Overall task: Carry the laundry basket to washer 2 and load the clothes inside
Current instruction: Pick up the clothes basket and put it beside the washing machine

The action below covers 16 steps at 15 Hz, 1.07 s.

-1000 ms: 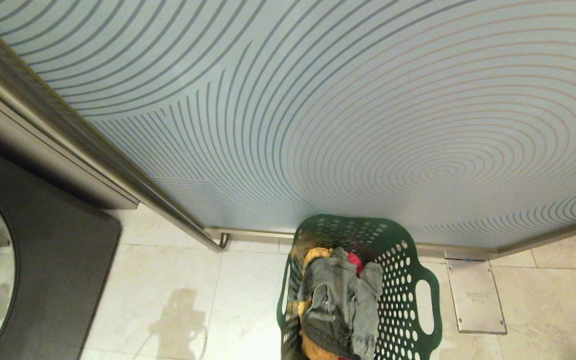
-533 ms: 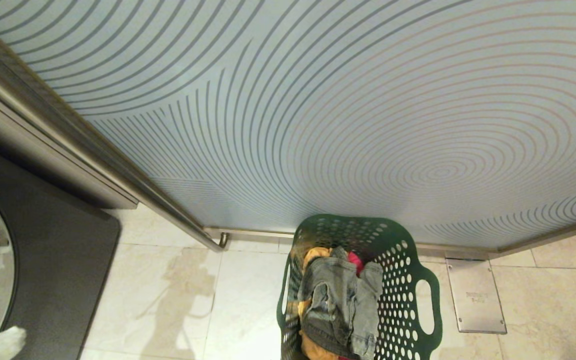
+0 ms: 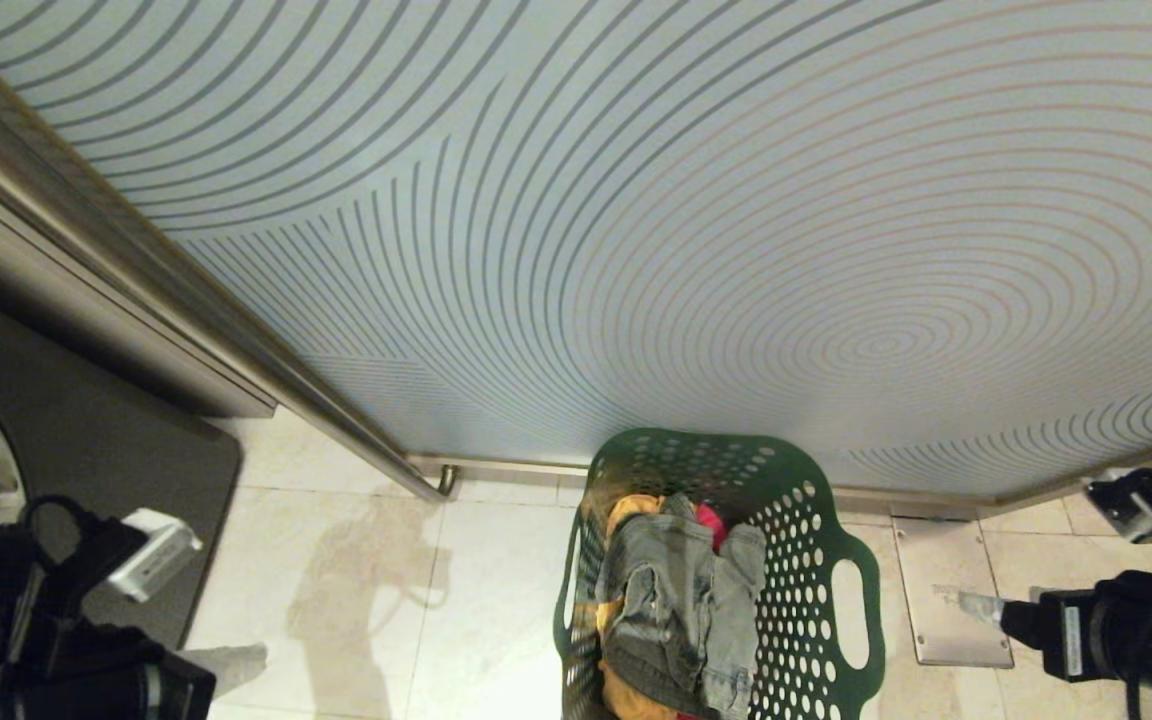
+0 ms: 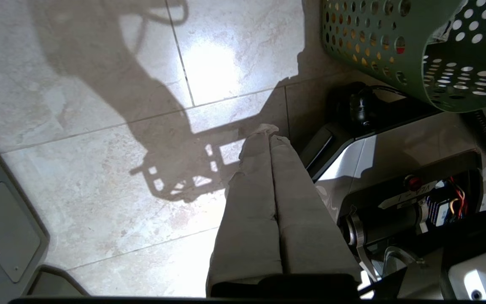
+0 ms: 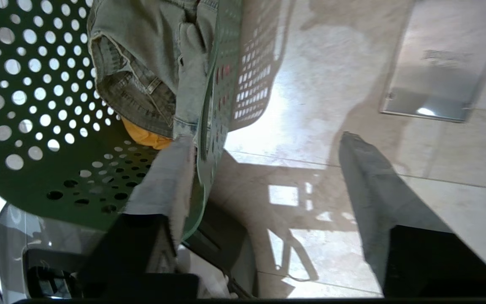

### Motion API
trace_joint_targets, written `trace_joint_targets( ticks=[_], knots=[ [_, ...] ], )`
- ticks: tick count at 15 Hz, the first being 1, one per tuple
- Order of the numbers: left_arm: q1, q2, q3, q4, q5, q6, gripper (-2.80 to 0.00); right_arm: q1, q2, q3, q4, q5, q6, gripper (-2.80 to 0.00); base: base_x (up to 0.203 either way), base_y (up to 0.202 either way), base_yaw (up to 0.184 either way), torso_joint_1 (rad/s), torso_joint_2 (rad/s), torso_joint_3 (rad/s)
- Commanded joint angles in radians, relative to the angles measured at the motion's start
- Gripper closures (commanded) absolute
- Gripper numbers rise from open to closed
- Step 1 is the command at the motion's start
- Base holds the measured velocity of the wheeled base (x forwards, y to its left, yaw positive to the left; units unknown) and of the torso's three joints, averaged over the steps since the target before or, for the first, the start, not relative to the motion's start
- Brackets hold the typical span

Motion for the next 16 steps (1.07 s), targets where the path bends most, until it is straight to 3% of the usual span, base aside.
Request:
trace_joint_targets(
  ticks=[1, 3, 6, 11, 13, 16],
  knots=[
    [-0.042, 0.196, -0.011, -0.065, 0.006, -0.005, 0.00, 0.014, 0.251, 0.015, -0.157, 0.014, 0.006, -2.80, 0.000, 0.000, 0.000, 0.000, 0.00, 0.000],
    [-0.102, 0.295, -0.012, -0.137, 0.043, -0.016, 0.00, 0.037, 0.394, 0.017, -0.316, 0.019, 0.019, -2.80, 0.000, 0.000, 0.000, 0.000, 0.00, 0.000],
    [-0.237, 0.392, -0.051, -0.220, 0.122, -0.101, 0.00, 0.067, 0.513, 0.006, -0.506, 0.016, 0.029, -2.80, 0.000, 0.000, 0.000, 0.000, 0.00, 0.000],
    [-0.342, 0.366, -0.064, -0.219, 0.305, -0.130, 0.00, 0.108, 0.419, -0.011, -0.465, 0.019, 0.063, -2.80, 0.000, 0.000, 0.000, 0.000, 0.00, 0.000],
    [-0.368, 0.316, -0.047, -0.218, 0.322, -0.132, 0.00, 0.160, 0.372, -0.045, -0.331, 0.024, 0.095, -2.80, 0.000, 0.000, 0.000, 0.000, 0.00, 0.000],
    [-0.430, 0.273, -0.034, -0.218, 0.323, -0.173, 0.00, 0.229, 0.395, -0.110, -0.279, 0.024, 0.193, -2.80, 0.000, 0.000, 0.000, 0.000, 0.00, 0.000]
  ],
)
